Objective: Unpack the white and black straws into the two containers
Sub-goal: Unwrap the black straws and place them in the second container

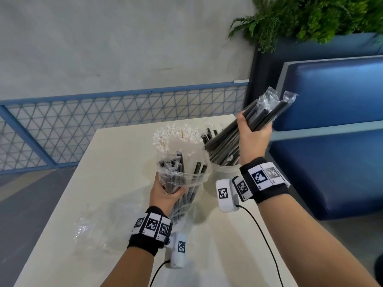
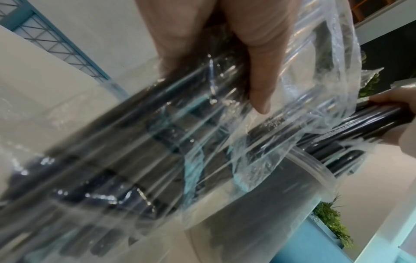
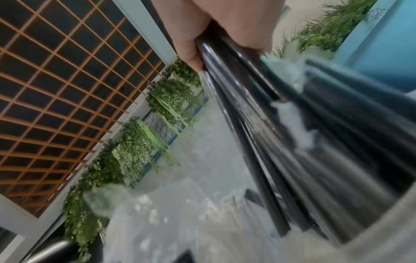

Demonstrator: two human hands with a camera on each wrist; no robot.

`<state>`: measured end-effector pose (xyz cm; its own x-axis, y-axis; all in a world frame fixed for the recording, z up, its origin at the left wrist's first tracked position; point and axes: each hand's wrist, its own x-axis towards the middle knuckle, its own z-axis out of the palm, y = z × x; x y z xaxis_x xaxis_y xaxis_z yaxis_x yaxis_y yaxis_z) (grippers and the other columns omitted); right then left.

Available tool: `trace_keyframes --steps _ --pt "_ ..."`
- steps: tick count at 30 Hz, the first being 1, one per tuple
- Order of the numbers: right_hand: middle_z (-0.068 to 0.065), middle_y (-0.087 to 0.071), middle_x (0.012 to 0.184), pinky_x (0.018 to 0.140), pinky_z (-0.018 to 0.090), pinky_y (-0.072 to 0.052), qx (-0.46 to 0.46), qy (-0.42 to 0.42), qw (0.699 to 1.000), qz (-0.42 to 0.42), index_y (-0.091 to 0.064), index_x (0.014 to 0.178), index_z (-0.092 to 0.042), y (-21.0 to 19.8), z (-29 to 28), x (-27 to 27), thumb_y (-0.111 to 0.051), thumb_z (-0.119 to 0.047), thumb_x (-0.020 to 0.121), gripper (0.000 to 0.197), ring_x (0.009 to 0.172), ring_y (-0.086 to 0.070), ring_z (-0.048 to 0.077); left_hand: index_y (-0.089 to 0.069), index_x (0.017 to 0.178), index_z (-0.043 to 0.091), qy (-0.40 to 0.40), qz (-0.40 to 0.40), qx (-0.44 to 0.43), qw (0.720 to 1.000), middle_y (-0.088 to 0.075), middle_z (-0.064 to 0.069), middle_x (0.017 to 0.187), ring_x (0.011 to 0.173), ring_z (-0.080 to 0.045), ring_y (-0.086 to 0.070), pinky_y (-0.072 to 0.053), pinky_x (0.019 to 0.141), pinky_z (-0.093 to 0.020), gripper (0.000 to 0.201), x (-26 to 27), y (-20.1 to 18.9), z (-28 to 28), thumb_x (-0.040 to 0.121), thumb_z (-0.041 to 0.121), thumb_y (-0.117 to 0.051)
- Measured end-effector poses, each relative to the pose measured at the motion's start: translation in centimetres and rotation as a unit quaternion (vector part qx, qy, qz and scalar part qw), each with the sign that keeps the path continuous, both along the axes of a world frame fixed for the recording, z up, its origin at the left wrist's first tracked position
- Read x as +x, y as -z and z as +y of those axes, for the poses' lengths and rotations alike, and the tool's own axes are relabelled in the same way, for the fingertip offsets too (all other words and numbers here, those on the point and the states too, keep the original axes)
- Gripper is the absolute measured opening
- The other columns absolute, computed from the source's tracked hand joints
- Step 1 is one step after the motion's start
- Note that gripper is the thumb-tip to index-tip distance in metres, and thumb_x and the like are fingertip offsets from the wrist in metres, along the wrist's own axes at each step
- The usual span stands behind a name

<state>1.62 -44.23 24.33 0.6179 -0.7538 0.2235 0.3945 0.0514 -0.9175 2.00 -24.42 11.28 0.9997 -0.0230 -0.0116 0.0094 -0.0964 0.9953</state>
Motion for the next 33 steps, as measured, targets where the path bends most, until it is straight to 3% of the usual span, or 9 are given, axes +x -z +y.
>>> trace_keyframes --steps 3,5,12,18,21,25,28,30,33 --pt "-0.016 -0.060 0.092 0.076 0.010 -0.047 -0.002 0.041 0.999 -0.020 -0.051 0.099 -0.026 -0.5 -0.9 -0.2 -0.066 -0.009 0.082 0.029 0.079 -0.060 -0.012 -0.048 0.125 0.010 -0.003 -0.002 0.000 1.000 -0.064 -0.001 0.111 0.107 -0.017 -0.061 -0.048 0.094 -0.030 0.070 0.0 -0.1 0.0 0.064 0.004 -0.082" --pt "-0.011 -0.062 0.094 0.078 0.010 -0.048 -0.016 0.052 0.998 -0.025 -0.052 0.101 -0.023 -0.6 -1.3 0.0 -0.067 -0.009 0.081 0.028 0.084 -0.062 -0.006 -0.048 0.126 0.010 -0.002 -0.001 0.003 1.000 -0.064 -0.002 0.111 0.107 -0.018 -0.060 -0.047 0.093 -0.028 0.070 0.1 -0.2 0.0 0.064 0.004 -0.081" --pt "-0.012 -0.056 0.079 0.067 0.013 -0.044 -0.130 -0.029 0.982 0.130 -0.057 0.098 -0.014 2.9 0.0 1.2 -0.070 -0.015 0.079 0.022 0.068 -0.052 -0.006 -0.048 0.126 0.009 0.001 0.009 -0.005 1.000 -0.064 -0.007 0.117 0.110 -0.021 -0.061 -0.047 0.101 -0.043 0.074 0.4 0.2 -0.1 0.061 0.005 -0.083" --pt "0.008 -0.068 0.097 0.076 0.027 -0.049 -0.163 -0.063 0.961 0.213 -0.062 0.102 -0.005 4.2 0.1 2.1 -0.073 -0.015 0.076 0.030 0.087 -0.063 0.020 -0.046 0.126 0.014 0.005 0.004 -0.006 1.000 -0.062 0.004 0.109 0.109 -0.017 -0.058 -0.045 0.102 -0.039 0.072 0.2 -0.1 -0.1 0.063 0.007 -0.082" --pt "0.006 -0.067 0.097 0.075 0.025 -0.048 -0.180 -0.062 0.953 0.237 -0.060 0.103 -0.007 4.0 0.2 2.0 -0.074 -0.018 0.076 0.033 0.088 -0.063 0.019 -0.047 0.125 0.016 0.007 0.004 -0.004 1.000 -0.062 0.004 0.111 0.111 -0.017 -0.058 -0.045 0.102 -0.039 0.073 0.2 -0.1 0.1 0.063 0.008 -0.083" --pt "-0.010 -0.060 0.097 0.068 0.000 -0.040 -0.186 -0.009 0.979 0.087 -0.046 0.121 -0.017 2.1 0.6 0.7 -0.072 -0.007 0.075 0.054 0.081 -0.057 -0.005 -0.049 0.123 0.014 0.001 0.015 -0.021 1.000 -0.065 -0.001 0.113 0.110 -0.019 -0.061 -0.047 0.100 -0.044 0.071 0.4 0.2 0.7 0.061 0.007 -0.084" --pt "0.002 -0.059 0.109 0.084 0.003 -0.039 -0.275 0.022 0.961 -0.014 -0.045 0.121 -0.025 1.3 0.8 0.2 -0.067 0.002 0.075 0.058 0.094 -0.053 -0.005 -0.047 0.128 0.010 0.001 0.019 -0.028 0.999 -0.064 -0.006 0.117 0.111 -0.020 -0.061 -0.047 0.100 -0.044 0.073 0.4 0.4 0.7 0.063 0.002 -0.081" --pt "0.005 -0.059 0.108 0.089 0.015 -0.040 -0.360 0.018 0.932 0.030 -0.057 0.114 -0.019 1.6 0.7 0.7 -0.061 0.000 0.080 0.039 0.100 -0.055 0.009 -0.046 0.128 0.009 0.003 0.021 -0.033 0.999 -0.064 -0.007 0.117 0.110 -0.021 -0.061 -0.047 0.100 -0.045 0.073 0.5 0.4 0.7 0.064 0.001 -0.081" --pt "0.009 -0.063 0.097 0.083 0.024 -0.038 -0.402 -0.029 0.900 0.165 -0.066 0.101 -0.012 3.8 0.2 1.4 -0.054 -0.009 0.089 0.017 0.095 -0.058 0.028 -0.047 0.127 0.009 0.003 0.019 -0.031 0.999 -0.065 -0.007 0.116 0.110 -0.020 -0.061 -0.047 0.100 -0.044 0.073 0.5 0.6 0.7 0.064 0.002 -0.081"
